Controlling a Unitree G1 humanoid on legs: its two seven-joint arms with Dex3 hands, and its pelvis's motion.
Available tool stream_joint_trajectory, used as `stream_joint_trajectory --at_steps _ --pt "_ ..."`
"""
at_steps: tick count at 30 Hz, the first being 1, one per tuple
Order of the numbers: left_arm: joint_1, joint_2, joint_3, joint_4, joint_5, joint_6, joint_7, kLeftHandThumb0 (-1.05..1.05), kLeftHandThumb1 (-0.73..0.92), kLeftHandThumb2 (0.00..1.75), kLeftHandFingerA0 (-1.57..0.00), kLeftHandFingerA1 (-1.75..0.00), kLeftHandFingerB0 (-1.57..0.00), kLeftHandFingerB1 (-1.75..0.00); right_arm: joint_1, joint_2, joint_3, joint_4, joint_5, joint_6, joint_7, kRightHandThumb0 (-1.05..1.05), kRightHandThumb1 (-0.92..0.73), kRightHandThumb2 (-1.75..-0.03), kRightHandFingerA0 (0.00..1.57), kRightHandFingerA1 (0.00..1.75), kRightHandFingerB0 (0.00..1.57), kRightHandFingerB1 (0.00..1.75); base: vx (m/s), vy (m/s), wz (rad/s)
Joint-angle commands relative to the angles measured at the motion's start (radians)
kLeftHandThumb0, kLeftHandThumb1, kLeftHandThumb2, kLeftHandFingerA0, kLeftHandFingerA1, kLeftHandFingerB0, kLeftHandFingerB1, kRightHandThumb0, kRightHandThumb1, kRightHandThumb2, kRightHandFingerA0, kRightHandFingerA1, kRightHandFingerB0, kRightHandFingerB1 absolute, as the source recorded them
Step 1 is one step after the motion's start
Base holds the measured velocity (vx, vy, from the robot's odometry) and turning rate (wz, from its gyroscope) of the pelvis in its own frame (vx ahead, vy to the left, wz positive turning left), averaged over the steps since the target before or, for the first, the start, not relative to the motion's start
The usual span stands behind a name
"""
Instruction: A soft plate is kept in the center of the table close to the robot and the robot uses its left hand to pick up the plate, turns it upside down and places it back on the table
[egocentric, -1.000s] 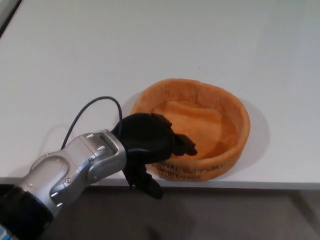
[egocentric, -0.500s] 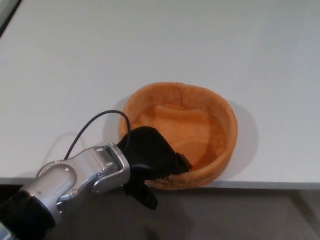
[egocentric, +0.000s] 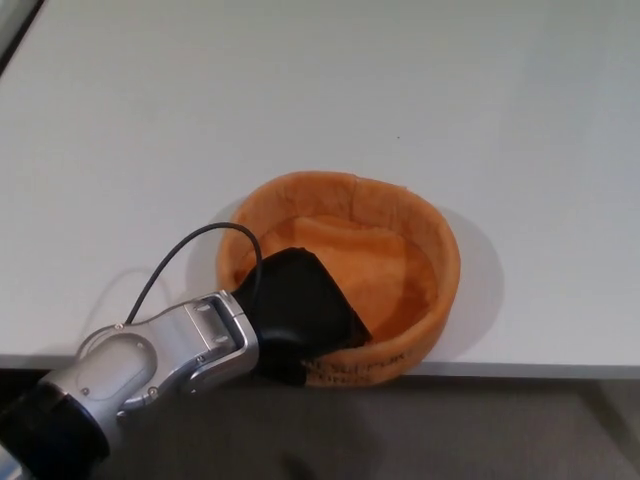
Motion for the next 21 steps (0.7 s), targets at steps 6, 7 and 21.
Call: stream_joint_trajectory --at_steps 6,7,21 --pt "0.044 -0.032 0.079 -0.014 -0.167 -0.003 -0.109 -0.39 0.42 0.85 -1.22 -1.41 -1.00 -1.27 -0.025 -0.014 0.001 0.069 -0.018 -0.029 0.001 -0.79 -0.92 -0.77 0.38 0.60 0.21 0.38 0.00 0.000 0.00" --pt "0.077 -0.070 0.124 -0.047 -0.294 0.063 -0.234 -0.30 0.61 0.60 -0.89 -1.75 -0.73 -1.74 -0.028 -0.017 0.002 0.071 -0.028 -0.038 -0.002 -0.80 -0.92 -0.78 0.38 0.61 0.20 0.39 0.00 0.000 0.00" --pt "0.194 -0.169 0.345 -0.237 -0.812 0.347 -0.646 -0.35 0.51 0.74 -0.97 -1.75 -0.84 -1.75 -0.041 -0.024 0.008 0.101 -0.063 -0.058 -0.015 -0.79 -0.92 -0.82 0.43 0.66 0.23 0.43 0.00 0.000 0.00"
